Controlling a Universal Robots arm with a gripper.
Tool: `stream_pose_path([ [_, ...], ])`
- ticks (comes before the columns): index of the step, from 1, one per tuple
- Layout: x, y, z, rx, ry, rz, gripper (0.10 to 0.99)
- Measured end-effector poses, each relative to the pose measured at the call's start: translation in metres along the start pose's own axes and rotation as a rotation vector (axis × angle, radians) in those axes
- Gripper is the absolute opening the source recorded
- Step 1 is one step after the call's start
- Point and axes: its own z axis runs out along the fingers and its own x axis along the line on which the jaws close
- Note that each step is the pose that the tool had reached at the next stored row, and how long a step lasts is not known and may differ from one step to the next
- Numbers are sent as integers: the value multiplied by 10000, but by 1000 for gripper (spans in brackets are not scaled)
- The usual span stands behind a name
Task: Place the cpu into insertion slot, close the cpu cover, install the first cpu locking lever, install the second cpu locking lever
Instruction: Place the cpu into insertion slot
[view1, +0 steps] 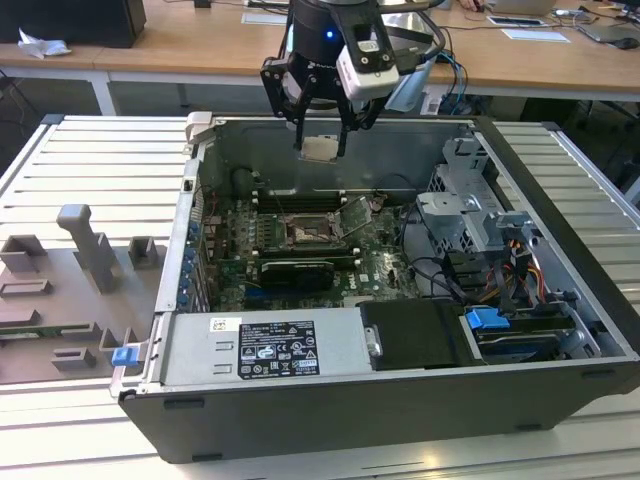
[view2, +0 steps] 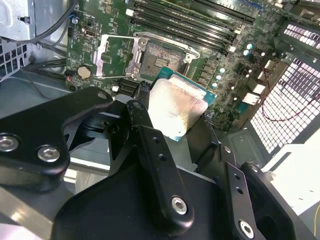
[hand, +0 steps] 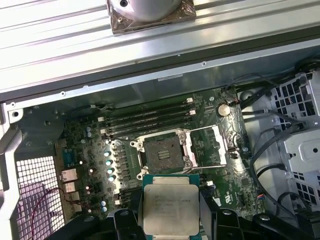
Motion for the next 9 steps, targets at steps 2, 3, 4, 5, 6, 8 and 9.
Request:
stream_pose_path([
  [2, 0, 0, 0, -2, -6, 66, 541],
  [3, 0, 0, 1, -2, -8, 85, 541],
  [4, 0, 0, 0, -2, -9, 105, 541],
  [5, 0, 0, 0, -3, -11, 123, 541],
  [6, 0, 0, 1, -3, -13, 141, 541],
  [8, 0, 0, 1, -5, -16, 178, 541],
  [9, 0, 0, 1, -5, -21, 235, 541],
])
